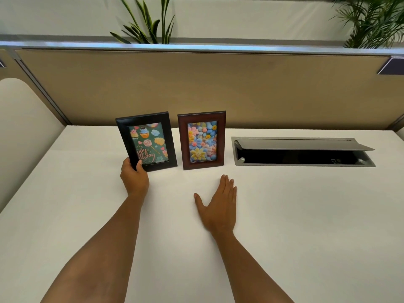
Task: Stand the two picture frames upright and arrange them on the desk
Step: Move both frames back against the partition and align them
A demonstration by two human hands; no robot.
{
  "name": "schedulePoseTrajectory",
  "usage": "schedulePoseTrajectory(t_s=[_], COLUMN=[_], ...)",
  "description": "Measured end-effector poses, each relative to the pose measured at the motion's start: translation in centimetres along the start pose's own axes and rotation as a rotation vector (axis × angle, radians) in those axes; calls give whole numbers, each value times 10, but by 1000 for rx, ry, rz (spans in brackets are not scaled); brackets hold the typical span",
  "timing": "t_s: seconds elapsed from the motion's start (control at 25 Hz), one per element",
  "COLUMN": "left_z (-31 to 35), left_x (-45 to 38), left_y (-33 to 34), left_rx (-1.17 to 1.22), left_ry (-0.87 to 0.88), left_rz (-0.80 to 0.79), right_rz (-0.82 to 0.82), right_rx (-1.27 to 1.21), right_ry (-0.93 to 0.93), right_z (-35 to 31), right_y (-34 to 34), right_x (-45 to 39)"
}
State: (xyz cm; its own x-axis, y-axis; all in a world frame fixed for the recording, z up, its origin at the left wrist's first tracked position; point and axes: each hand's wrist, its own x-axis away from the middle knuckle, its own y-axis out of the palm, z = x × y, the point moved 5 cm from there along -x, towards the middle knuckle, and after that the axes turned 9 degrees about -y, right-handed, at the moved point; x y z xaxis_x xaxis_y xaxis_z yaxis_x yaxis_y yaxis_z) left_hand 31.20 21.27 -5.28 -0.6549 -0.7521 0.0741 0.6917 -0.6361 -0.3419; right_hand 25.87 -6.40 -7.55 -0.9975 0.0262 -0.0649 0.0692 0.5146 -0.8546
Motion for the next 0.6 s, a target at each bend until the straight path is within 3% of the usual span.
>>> schedulePoseTrajectory(t_s=[0.6], left_z=[-1], left_x=[21], left_y=[-3], left_rx=[-42], left_ry=[37], left_rz=[-14], right_rz=[2], right_rx=[-31], right_ry=[-9], right_z=[-1], right_y=[-1], right_x=[1])
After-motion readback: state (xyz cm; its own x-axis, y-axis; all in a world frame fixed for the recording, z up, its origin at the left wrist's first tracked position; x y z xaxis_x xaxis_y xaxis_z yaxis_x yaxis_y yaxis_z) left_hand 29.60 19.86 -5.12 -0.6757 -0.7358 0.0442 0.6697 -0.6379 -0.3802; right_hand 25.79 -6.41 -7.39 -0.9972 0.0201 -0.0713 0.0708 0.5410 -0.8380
